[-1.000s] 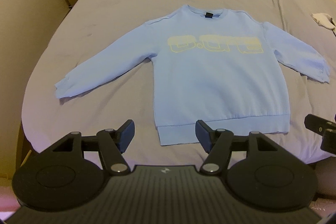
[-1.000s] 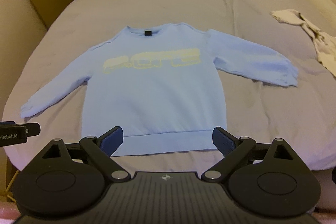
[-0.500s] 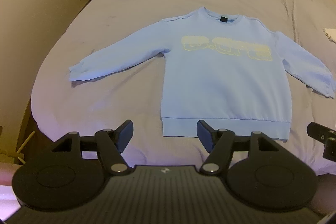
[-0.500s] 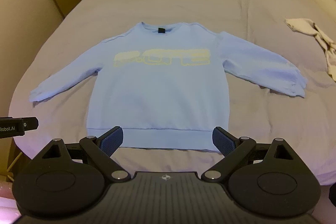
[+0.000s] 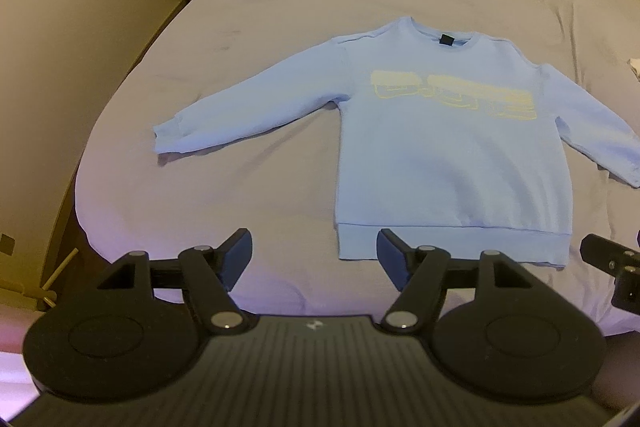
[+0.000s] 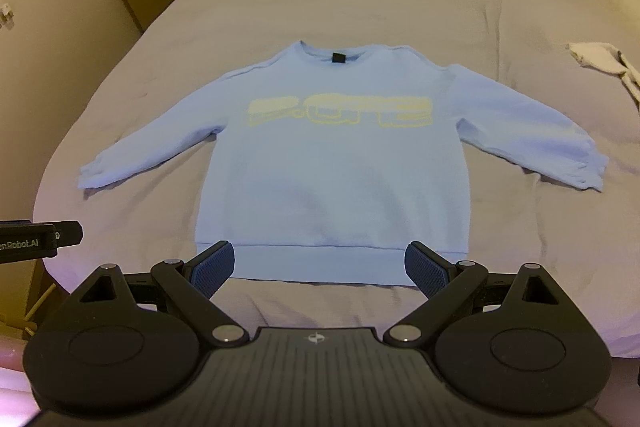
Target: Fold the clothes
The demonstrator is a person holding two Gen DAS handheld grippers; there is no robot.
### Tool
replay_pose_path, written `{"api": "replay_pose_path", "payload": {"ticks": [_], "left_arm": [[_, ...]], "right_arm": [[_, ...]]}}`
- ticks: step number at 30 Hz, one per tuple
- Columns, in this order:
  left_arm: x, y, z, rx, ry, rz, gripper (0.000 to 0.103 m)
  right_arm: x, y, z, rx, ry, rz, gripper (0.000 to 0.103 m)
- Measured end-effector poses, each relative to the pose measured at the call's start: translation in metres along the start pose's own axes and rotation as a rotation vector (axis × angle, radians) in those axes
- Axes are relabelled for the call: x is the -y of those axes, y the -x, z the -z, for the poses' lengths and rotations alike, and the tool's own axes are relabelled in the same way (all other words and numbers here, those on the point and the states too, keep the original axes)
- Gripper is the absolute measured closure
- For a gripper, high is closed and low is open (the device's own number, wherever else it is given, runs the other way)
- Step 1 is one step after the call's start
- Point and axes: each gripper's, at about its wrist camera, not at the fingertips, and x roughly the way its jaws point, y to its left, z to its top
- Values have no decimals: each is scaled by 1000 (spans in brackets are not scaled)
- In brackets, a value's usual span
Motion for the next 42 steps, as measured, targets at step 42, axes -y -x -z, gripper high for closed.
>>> {"api": "replay_pose_path", "payload": {"ticks": [42], "left_arm": [[98,-1,-8,26,68,7,33]], "right_arm": [[101,12,-55,10,96,-10,8]]}}
